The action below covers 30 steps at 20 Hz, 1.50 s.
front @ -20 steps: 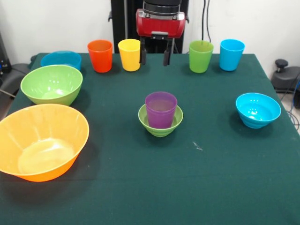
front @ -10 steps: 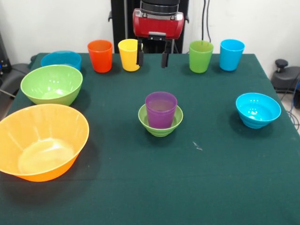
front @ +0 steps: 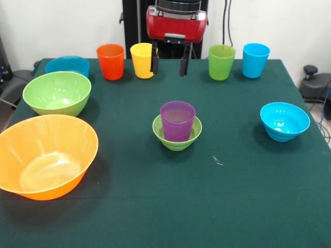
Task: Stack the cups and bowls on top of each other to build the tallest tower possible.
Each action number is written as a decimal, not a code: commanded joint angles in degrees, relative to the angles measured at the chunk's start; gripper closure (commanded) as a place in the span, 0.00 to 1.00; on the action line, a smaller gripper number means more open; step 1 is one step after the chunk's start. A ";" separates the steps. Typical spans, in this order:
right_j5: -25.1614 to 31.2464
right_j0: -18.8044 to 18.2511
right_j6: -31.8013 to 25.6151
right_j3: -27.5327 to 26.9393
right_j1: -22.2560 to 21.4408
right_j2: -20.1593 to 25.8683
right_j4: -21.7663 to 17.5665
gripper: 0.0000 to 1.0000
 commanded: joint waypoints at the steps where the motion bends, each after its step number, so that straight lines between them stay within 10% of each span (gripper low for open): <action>1: 8.02 3.65 7.51 -5.80 4.24 0.09 2.42 0.00; 14: -1.54 8.77 14.40 1.07 4.89 -3.40 7.50 0.00; 30: -3.35 3.57 9.52 -3.04 10.41 1.25 6.85 0.00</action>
